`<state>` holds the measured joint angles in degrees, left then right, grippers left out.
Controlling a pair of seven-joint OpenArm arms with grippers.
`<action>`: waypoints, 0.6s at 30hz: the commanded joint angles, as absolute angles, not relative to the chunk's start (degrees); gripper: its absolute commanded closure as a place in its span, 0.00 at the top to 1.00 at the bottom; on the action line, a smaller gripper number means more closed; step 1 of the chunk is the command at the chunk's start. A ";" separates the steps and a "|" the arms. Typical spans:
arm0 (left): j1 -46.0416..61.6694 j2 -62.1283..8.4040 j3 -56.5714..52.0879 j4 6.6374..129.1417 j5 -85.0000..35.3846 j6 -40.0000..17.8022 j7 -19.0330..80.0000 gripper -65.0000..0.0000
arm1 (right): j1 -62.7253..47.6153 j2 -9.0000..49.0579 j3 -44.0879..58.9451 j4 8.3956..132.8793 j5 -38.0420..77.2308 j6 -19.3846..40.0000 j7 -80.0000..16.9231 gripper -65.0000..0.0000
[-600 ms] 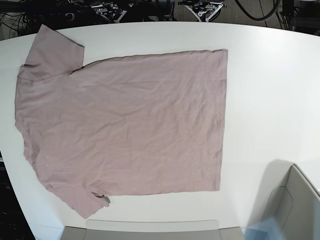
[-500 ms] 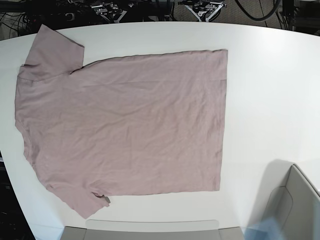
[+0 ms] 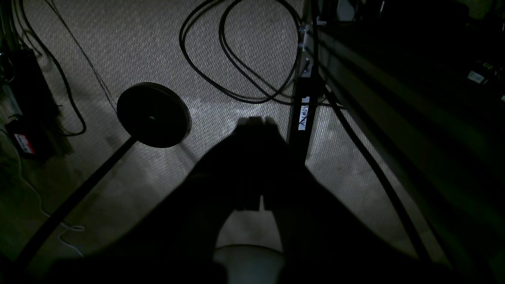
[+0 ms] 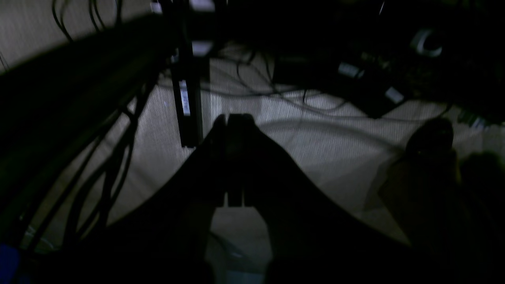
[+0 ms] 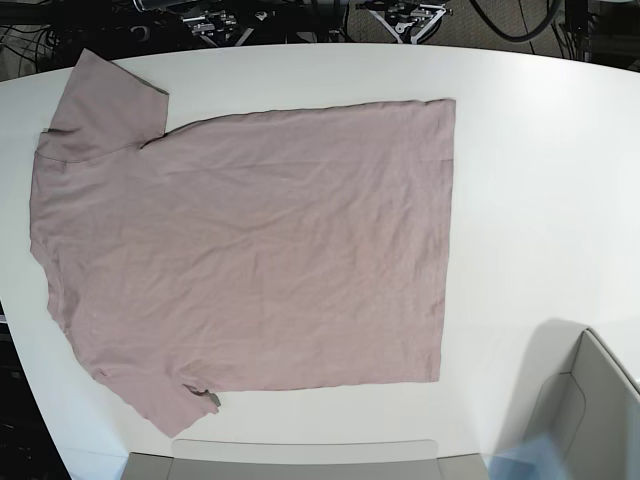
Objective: Fold the T-shirt properly
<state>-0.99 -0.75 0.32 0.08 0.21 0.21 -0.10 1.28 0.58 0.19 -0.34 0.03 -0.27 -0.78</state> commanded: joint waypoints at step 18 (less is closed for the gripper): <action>-1.10 -0.57 0.57 0.00 0.40 0.40 -0.31 0.00 | 0.04 -2.68 0.13 0.00 0.04 -0.31 -0.13 0.00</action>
<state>-0.99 -0.78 0.38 0.08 0.21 0.23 -0.10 -0.19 -2.83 -0.01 -0.08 0.01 -0.12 -0.25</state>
